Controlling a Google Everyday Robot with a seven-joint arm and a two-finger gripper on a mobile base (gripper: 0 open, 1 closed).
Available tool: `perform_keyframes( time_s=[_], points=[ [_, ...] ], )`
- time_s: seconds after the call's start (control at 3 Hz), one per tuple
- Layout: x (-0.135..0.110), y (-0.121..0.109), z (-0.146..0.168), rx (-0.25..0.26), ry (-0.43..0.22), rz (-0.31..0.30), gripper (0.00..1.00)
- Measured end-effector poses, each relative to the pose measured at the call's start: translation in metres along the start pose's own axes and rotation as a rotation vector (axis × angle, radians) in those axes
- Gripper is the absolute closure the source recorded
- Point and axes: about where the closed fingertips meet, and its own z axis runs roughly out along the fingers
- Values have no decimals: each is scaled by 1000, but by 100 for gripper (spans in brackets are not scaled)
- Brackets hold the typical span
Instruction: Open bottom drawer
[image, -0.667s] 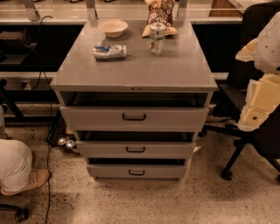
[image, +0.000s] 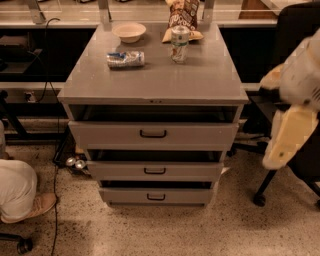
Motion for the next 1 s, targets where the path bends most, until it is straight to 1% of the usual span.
perform_keyframes(
  time_s=[0.33,0.67,1.0],
  points=[
    [-18,45,47,-63,-89,-12,0],
    [-40,102,110,-193,-170,-14,0],
    [-31,134,137,-268,-142,-7,0]
  ],
)
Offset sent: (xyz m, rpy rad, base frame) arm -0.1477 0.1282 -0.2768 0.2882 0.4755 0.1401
